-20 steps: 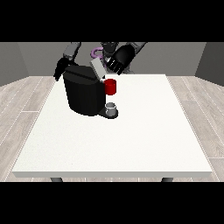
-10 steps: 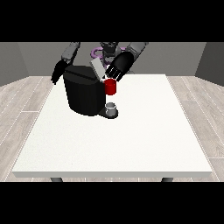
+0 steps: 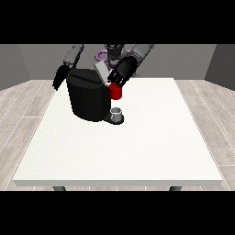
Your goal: Insert the coffee pod into the coffee machine and close the lid
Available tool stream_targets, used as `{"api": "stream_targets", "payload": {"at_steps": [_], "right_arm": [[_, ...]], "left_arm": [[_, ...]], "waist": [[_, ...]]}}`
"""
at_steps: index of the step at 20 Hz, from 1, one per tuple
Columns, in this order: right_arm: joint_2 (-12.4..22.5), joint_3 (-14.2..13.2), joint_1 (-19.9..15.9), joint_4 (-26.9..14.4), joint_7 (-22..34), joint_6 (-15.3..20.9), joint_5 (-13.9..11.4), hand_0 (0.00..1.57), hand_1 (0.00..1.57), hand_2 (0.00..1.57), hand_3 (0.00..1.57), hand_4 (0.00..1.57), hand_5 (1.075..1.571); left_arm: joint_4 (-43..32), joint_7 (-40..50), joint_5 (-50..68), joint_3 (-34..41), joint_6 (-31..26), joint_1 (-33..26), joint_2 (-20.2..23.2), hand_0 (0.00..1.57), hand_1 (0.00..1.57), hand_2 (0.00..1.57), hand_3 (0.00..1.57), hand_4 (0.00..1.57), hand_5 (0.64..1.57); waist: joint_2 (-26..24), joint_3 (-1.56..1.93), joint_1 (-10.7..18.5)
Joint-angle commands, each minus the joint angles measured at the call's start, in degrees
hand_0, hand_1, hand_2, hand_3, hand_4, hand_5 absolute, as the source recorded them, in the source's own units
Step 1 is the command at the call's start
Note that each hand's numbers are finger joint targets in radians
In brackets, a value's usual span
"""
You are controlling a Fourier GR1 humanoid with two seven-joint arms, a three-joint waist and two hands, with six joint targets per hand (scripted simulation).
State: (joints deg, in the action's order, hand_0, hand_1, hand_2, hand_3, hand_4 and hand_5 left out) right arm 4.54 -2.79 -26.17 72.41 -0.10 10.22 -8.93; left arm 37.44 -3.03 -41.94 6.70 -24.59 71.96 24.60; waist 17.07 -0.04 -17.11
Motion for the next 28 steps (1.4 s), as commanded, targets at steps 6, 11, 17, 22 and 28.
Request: {"api": "stream_targets", "payload": {"at_steps": [6, 11, 17, 22, 28], "right_arm": [[0.07, -1.62, 1.14, -1.43, -2.20, 1.10, 0.44, 0.00, 0.00, 0.00, 0.00, 0.00, 1.571], [-0.55, -0.94, 0.87, -2.84, -1.57, -0.11, 0.88, 0.00, 0.00, 0.00, 0.00, 0.00, 1.571], [0.30, -1.43, -0.53, -2.35, -2.51, 1.36, -0.28, 0.00, 0.00, 0.00, 0.00, 0.14, 1.571], [0.41, 0.42, -2.06, 0.96, 2.50, 0.96, -1.36, 0.00, 0.00, 0.00, 0.00, 0.00, 1.571], [1.57, -3.17, -1.33, -3.34, -2.41, 0.72, 0.80, 0.00, 0.00, 0.00, 0.00, 0.00, 1.571]], "left_arm": [[-0.11, -1.48, 0.00, 0.23, -0.24, 0.64, 0.10, 1.22, 1.22, 1.26, 1.21, 0.38, 1.571], [0.14, 0.16, -0.26, 0.17, 0.69, 2.78, -1.64, 1.20, 1.20, 1.22, 1.17, 0.36, 1.571], [0.50, -1.74, -3.62, -1.77, 4.70, 1.52, -0.45, 1.23, 1.23, 1.24, 1.16, 0.00, 1.571], [-0.90, -5.61, -6.88, -3.63, 6.62, 0.66, 2.59, 1.17, 1.17, 1.19, 1.07, 0.00, 1.571], [0.29, -6.03, -6.55, -3.60, 6.10, 1.01, 0.85, 1.11, 1.11, 1.14, 1.02, 0.00, 1.571]], "waist": [[-0.50, 0.07, 0.99], [-0.85, 0.08, 0.43], [0.88, 0.08, 0.90], [1.54, 0.03, -1.08], [2.53, 0.09, 1.50]]}}
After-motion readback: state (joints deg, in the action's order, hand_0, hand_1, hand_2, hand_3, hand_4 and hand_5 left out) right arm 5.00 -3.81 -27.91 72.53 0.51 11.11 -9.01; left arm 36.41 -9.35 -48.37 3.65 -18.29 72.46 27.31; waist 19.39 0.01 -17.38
